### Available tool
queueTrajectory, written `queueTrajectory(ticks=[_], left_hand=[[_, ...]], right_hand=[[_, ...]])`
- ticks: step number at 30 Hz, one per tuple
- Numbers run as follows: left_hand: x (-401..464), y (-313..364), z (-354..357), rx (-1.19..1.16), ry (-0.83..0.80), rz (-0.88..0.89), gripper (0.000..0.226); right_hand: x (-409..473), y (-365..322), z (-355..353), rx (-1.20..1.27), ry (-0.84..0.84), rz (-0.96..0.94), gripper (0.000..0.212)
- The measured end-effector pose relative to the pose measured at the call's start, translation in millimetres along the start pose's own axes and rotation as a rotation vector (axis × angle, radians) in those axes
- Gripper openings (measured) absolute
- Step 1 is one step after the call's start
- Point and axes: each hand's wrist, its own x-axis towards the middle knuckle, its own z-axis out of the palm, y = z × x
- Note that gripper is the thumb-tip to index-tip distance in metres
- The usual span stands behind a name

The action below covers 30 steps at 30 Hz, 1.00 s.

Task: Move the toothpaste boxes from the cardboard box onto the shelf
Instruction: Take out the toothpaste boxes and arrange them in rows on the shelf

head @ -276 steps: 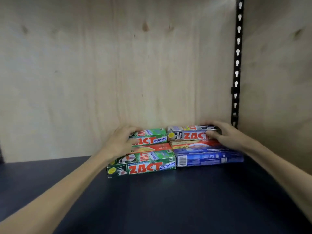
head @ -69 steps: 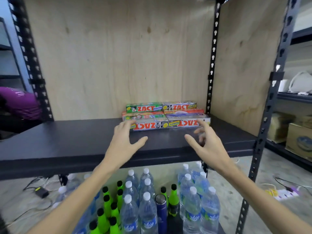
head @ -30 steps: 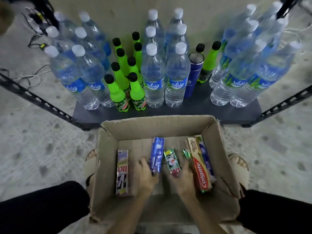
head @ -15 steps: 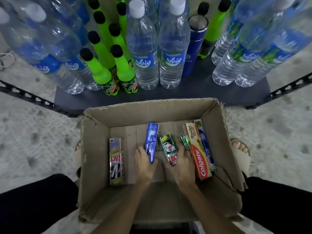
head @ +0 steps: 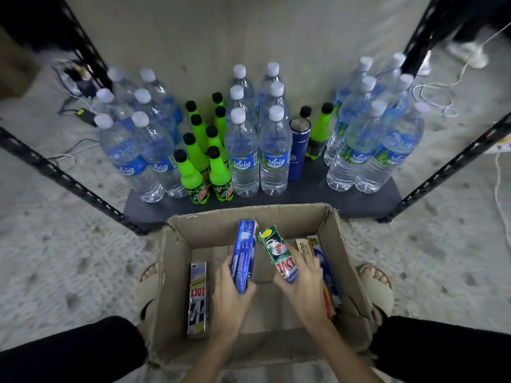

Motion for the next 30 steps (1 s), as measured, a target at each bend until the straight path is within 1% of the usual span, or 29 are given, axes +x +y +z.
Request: queueTrajectory(ticks=[4, 6, 10, 15, 19, 23, 25, 28, 30], left_hand=[[-7.1, 27.7, -35.0, 0.003, 0.087, 0.147, 0.069], [-13.2, 47.1, -52.8, -0.047, 0.121, 0.209, 0.062], [-18.2, 90.3, -88.1, -0.11, 0.2, 0.323, 0.055], [-18.1, 159.9, -141.4, -0.088, 0.245, 0.446, 0.052], [-18.6, 215.4, -185.7, -0.104, 0.259, 0.575, 0.049], [-19.8, 274.3, -226.6, -0.1, 0.282, 0.673, 0.046], [-18.8, 301.3, -242.1, -0.123, 0.286, 0.702, 0.045], [-16.6, 338.4, -259.9, -0.132, 0.306, 0.747, 0.043], [-12.2, 359.7, -270.1, -0.138, 0.288, 0.766, 0.041]], right_hand=[[6.4, -18.3, -40.6, -0.048, 0.062, -0.113, 0.07], [10.3, -29.9, -63.4, -0.051, 0.099, -0.17, 0.071], [25.3, -58.7, -115.5, 0.038, 0.167, -0.278, 0.067], [45.4, -108.1, -205.9, 0.098, 0.188, -0.426, 0.063], [59.8, -151.0, -280.3, 0.094, 0.213, -0.521, 0.06], [70.2, -191.1, -345.4, 0.135, 0.187, -0.536, 0.061], [78.4, -205.4, -370.3, 0.128, 0.221, -0.564, 0.061], [90.4, -224.2, -401.8, 0.109, 0.238, -0.581, 0.056], [101.0, -232.2, -422.6, 0.104, 0.237, -0.588, 0.052]])
